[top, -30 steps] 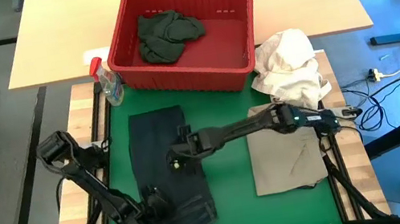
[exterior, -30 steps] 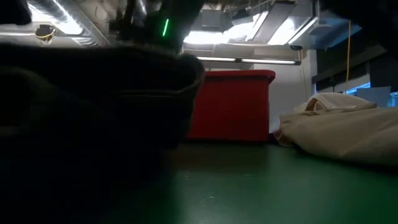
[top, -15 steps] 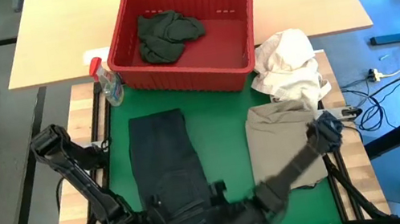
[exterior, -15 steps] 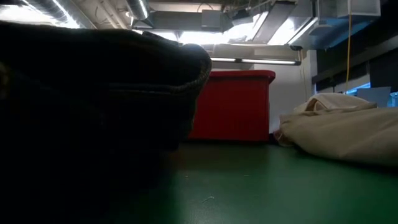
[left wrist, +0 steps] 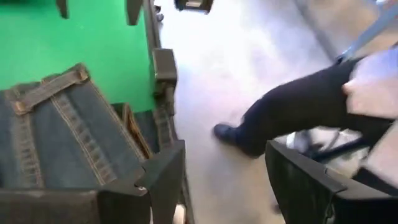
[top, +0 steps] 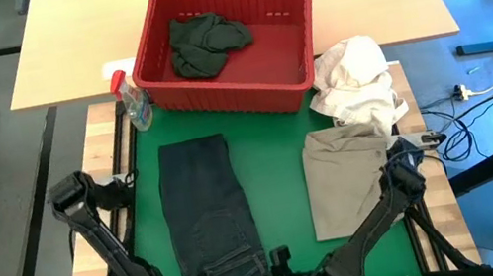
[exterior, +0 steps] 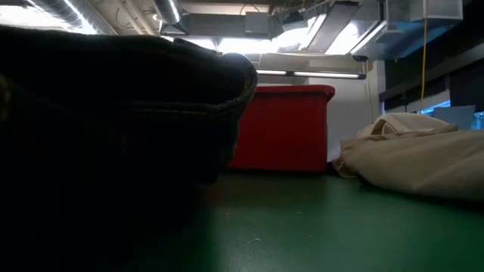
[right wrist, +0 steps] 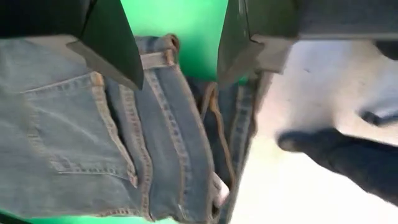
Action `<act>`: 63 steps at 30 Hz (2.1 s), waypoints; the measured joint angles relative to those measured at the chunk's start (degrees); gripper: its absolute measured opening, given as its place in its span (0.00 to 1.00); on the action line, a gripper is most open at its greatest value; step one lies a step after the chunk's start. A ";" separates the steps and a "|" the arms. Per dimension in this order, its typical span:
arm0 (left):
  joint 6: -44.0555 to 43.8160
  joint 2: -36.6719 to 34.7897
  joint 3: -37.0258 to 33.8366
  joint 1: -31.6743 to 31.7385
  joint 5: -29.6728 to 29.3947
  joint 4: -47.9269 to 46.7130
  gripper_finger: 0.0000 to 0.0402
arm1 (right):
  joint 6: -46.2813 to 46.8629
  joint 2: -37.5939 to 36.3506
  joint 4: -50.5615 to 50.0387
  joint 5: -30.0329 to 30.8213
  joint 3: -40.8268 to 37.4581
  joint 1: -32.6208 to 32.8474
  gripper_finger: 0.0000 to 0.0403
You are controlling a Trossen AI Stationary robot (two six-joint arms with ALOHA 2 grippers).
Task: Fold Laundry from Bin
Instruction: Fold the blue pants
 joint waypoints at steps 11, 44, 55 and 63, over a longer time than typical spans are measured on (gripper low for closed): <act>-3.42 7.81 8.74 -0.06 1.39 -19.19 0.54 | 0.67 -0.22 1.16 -1.40 -1.24 -1.18 0.51; -10.91 9.55 14.15 0.12 4.02 -41.72 0.08 | 12.68 -0.27 25.41 -12.62 -13.69 -1.91 0.42; -11.68 9.44 15.95 0.12 2.09 -44.19 0.09 | 6.34 0.22 41.70 -14.80 -21.68 -3.97 0.14; -12.48 9.44 16.01 0.22 1.25 -44.25 0.08 | 3.14 4.09 49.45 -15.63 -22.24 -4.69 0.01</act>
